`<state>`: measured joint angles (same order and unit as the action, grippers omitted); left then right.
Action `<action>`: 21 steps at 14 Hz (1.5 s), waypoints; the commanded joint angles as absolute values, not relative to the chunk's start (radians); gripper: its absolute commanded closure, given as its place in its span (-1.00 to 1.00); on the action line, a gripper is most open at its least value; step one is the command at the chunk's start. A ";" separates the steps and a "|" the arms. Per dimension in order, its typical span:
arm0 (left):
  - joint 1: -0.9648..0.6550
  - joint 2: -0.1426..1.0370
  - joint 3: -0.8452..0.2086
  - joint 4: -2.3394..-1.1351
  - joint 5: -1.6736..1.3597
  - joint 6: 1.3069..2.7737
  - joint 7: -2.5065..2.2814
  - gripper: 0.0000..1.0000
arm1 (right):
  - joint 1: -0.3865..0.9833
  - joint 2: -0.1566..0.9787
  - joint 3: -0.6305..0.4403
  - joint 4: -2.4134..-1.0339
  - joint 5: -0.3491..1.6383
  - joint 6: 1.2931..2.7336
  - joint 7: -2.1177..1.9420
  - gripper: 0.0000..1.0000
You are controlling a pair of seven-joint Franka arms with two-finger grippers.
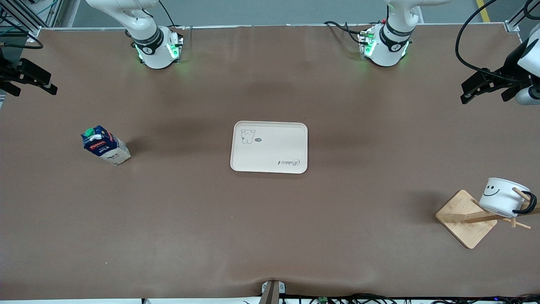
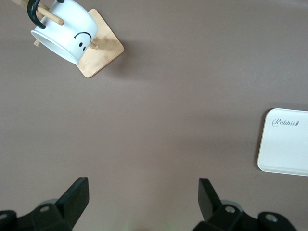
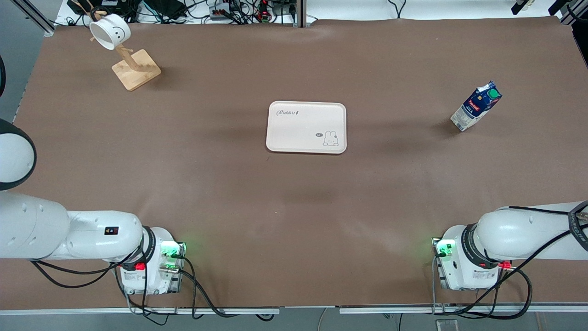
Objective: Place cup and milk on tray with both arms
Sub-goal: 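Reach the right gripper to the milk carton while the left gripper reaches the mug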
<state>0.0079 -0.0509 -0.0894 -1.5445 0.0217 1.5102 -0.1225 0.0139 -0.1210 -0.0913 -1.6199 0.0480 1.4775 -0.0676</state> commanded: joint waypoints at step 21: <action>0.031 -0.003 -0.115 -1.532 0.116 1.578 -0.140 -1.00 | 0.000 -0.028 -0.080 -1.566 0.069 1.480 -0.066 -1.00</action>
<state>0.0049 0.0061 -0.1156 -1.5440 0.1620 1.5633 -0.1281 0.0117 -0.0442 -0.0858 -1.6053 0.0555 1.4913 -0.0675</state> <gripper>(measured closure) 0.000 0.000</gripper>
